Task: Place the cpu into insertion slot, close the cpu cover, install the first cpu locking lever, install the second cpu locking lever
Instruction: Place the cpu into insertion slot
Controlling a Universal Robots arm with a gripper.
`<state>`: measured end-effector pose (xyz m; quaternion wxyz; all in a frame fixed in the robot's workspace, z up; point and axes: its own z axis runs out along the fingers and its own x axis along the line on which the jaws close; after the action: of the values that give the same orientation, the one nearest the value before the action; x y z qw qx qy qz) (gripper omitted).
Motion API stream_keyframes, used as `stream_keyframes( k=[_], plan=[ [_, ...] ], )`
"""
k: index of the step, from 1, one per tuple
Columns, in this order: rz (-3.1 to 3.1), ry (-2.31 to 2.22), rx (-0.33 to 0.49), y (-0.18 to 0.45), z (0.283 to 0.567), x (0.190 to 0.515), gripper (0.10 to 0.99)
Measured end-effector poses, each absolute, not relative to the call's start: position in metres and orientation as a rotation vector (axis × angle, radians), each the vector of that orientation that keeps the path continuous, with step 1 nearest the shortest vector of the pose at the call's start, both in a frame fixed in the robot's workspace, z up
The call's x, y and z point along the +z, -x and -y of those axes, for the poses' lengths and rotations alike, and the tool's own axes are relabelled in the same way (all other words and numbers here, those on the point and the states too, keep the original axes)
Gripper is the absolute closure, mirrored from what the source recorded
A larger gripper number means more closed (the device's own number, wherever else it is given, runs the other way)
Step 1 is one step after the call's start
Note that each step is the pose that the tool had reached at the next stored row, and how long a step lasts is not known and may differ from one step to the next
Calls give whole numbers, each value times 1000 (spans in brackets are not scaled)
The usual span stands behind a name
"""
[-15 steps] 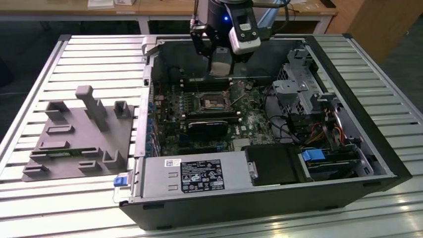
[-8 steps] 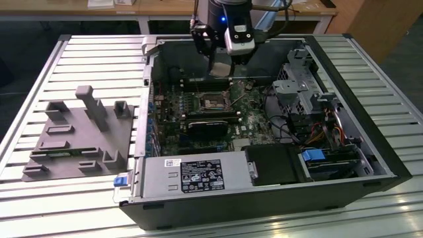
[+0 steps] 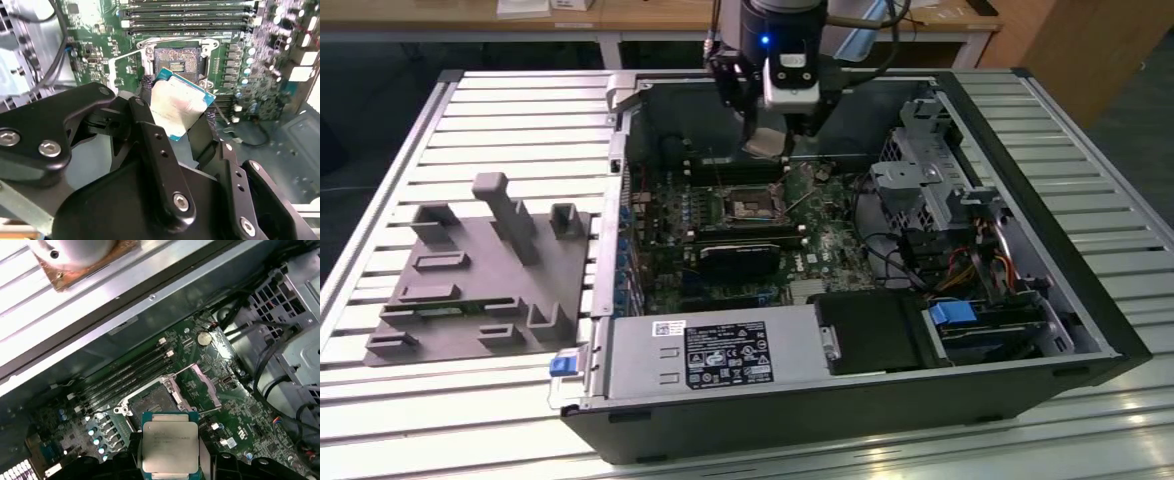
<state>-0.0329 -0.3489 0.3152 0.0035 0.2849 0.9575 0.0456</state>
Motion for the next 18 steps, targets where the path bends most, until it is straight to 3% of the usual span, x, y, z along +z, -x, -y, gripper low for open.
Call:
stream_keyframes(
  k=[18],
  plan=[
    [-2800, -1368, 139, 33, 349, 308, 549]
  ],
)
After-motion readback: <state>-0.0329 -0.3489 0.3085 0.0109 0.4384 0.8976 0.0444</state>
